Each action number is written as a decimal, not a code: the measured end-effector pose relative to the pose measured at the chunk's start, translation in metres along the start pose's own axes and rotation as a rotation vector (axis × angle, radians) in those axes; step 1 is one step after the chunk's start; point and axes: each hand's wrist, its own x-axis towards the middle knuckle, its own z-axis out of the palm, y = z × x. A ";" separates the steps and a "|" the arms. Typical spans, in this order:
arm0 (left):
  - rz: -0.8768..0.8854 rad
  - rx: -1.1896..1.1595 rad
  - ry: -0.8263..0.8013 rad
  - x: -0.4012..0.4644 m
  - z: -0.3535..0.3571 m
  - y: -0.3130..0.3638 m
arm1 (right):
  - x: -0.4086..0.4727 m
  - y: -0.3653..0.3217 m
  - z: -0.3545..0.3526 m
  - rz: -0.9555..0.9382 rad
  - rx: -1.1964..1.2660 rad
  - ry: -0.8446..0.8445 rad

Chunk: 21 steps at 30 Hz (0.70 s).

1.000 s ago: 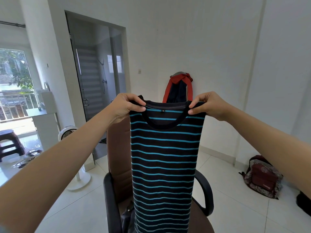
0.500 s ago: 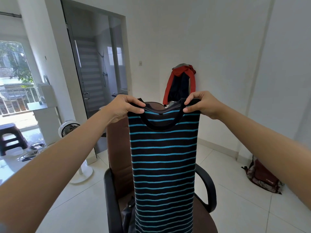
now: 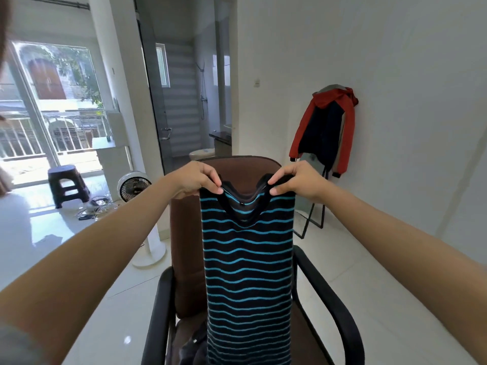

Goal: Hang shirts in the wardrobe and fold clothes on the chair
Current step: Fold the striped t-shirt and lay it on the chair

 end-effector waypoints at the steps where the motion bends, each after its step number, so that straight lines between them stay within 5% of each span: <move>1: 0.005 -0.028 0.036 0.009 0.003 -0.004 | 0.011 0.006 -0.002 0.002 0.007 -0.011; 9: 0.051 -0.122 0.226 0.035 0.015 -0.020 | 0.046 0.039 -0.010 -0.021 0.098 0.037; 21: -0.026 -0.173 0.162 -0.041 0.090 -0.058 | -0.045 0.087 0.014 0.041 0.101 -0.048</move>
